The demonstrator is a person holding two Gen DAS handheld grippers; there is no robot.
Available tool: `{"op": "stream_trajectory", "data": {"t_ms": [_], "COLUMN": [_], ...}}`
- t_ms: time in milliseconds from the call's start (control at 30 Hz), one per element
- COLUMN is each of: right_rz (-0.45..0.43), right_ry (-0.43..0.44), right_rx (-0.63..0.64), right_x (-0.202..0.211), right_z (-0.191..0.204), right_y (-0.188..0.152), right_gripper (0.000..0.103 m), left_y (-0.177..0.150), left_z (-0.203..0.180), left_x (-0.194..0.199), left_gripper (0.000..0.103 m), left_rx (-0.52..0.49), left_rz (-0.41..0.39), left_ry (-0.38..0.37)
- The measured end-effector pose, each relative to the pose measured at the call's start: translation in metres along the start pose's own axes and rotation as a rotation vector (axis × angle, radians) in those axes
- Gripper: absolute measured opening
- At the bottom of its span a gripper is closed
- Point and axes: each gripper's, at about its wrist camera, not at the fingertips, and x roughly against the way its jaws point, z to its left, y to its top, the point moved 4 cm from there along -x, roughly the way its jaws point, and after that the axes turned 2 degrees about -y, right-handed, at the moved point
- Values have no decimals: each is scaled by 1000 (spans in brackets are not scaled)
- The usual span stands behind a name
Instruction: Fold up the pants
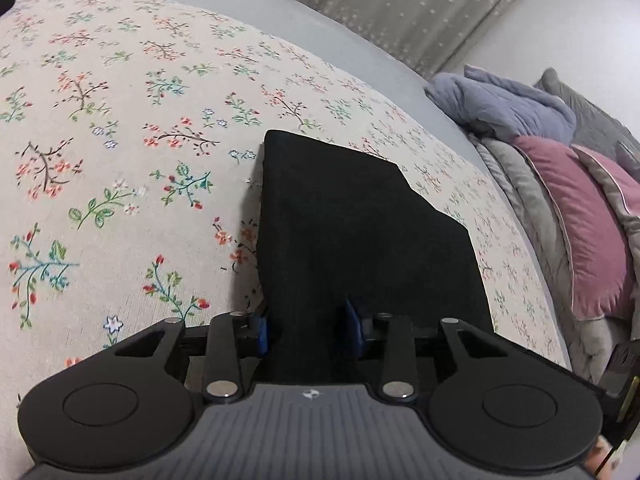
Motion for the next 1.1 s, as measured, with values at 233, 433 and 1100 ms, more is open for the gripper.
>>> {"op": "stream_trajectory", "data": {"t_ms": [233, 433, 1100], "right_rz": [-55, -62, -50], "right_ry": [-14, -16, -81], "right_rx": [37, 46, 242], "right_x": [-8, -11, 42], "right_z": [16, 14, 72], "right_y": [0, 3, -57], "right_gripper": [32, 30, 54], "left_y": [-5, -4, -42], "left_z": [-3, -1, -55], "left_x": [7, 7, 11], "left_gripper": [43, 53, 71], "left_rx": [33, 47, -467], "left_rz": [-50, -47, -113], "left_ry": [28, 23, 311]}}
